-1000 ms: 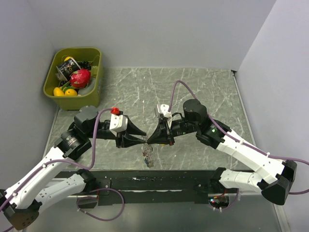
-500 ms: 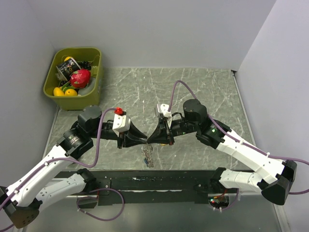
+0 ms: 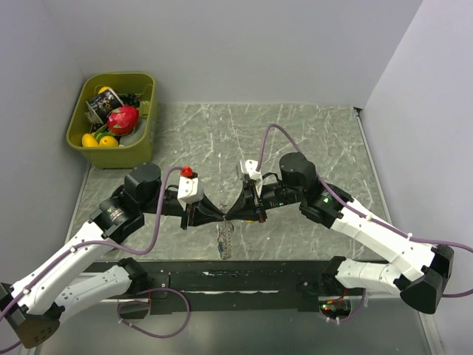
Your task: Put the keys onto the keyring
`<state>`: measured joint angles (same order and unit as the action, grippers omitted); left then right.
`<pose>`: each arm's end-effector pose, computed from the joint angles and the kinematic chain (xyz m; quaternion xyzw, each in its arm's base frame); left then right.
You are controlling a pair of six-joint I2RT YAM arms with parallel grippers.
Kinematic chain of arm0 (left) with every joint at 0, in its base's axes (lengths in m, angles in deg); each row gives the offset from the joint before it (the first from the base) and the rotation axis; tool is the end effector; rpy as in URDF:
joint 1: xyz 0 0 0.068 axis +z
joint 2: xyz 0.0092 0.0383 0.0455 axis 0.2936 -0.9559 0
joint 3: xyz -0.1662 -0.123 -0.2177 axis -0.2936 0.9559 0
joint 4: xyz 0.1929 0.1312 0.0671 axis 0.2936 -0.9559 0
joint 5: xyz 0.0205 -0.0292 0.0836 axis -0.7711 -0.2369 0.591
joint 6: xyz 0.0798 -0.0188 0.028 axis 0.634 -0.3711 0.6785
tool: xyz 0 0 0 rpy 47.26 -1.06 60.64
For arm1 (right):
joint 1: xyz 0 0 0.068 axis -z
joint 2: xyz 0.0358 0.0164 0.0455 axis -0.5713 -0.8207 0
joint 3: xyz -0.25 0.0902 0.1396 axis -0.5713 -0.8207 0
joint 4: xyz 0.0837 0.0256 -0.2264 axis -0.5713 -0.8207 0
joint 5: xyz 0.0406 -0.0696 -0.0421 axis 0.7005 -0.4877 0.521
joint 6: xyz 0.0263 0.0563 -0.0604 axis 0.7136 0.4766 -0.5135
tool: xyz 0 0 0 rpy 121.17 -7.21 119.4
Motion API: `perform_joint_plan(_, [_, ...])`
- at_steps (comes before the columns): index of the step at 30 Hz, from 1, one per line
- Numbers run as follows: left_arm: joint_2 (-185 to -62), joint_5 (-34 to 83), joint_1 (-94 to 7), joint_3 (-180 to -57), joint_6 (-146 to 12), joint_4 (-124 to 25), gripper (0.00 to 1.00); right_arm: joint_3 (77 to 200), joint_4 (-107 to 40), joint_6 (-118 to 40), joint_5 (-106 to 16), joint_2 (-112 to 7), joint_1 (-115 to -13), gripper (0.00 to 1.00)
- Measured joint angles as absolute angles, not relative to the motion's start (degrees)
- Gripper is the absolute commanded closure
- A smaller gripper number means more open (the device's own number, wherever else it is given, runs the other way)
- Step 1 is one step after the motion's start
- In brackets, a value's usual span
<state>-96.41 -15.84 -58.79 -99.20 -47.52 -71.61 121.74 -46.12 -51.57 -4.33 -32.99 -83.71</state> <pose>0.0851 -0.1528 0.3771 0.5287 0.5535 -0.4752 0.4339 0.1066 0.2096 0.3852 -0.5544 0.5324 0.5075 0.3893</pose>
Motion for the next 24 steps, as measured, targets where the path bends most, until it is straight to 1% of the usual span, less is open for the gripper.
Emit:
perform_joint_plan(5, [-96.7, -15.3, -58.8, -99.1, -47.3, -71.8, 0.78, 121.7, -46.1, -51.6, -4.4, -33.0, -83.7, 1.00])
perform_joint_plan(8, [-97.2, -15.2, -58.8, -99.1, -47.2, -72.0, 0.82, 121.7, -46.1, -51.6, -4.6, -33.0, -83.7, 1.00])
perform_joint_plan(10, [-97.5, -15.2, -58.8, -99.1, -47.2, -72.0, 0.89, 121.7, -46.1, -51.6, -4.8, -33.0, -83.7, 1.00])
perform_joint_plan(11, [-97.6, -15.2, -58.8, -99.1, -47.3, -72.0, 0.97, 121.7, -46.1, -51.6, -4.9, -33.0, -83.7, 1.00])
perform_joint_plan(12, [-97.7, -15.2, -58.8, -99.1, -47.3, -72.0, 0.99, 121.8, -46.2, -51.6, -4.9, -33.0, -83.7, 1.00])
perform_joint_plan(19, [-98.2, -15.2, -58.8, -98.9, -47.3, -71.5, 0.99, 121.7, -46.8, -51.4, -5.5, -33.0, -83.6, 0.99])
perform_joint_plan(21, [-97.8, -15.2, -58.8, -98.0, -48.2, -70.1, 0.99, 121.7, -47.0, -51.4, -5.7, -33.0, -83.5, 0.89])
perform_joint_plan(22, [-97.3, -15.0, -58.8, -97.0, -48.8, -68.6, 0.99, 121.7, -47.0, -51.2, -5.9, -32.9, -83.6, 0.77])
perform_joint_plan(24, [-95.9, -14.4, -58.8, -94.3, -50.9, -64.6, 0.99, 121.0, -46.6, -50.4, -6.4, -32.5, -83.6, 0.64])
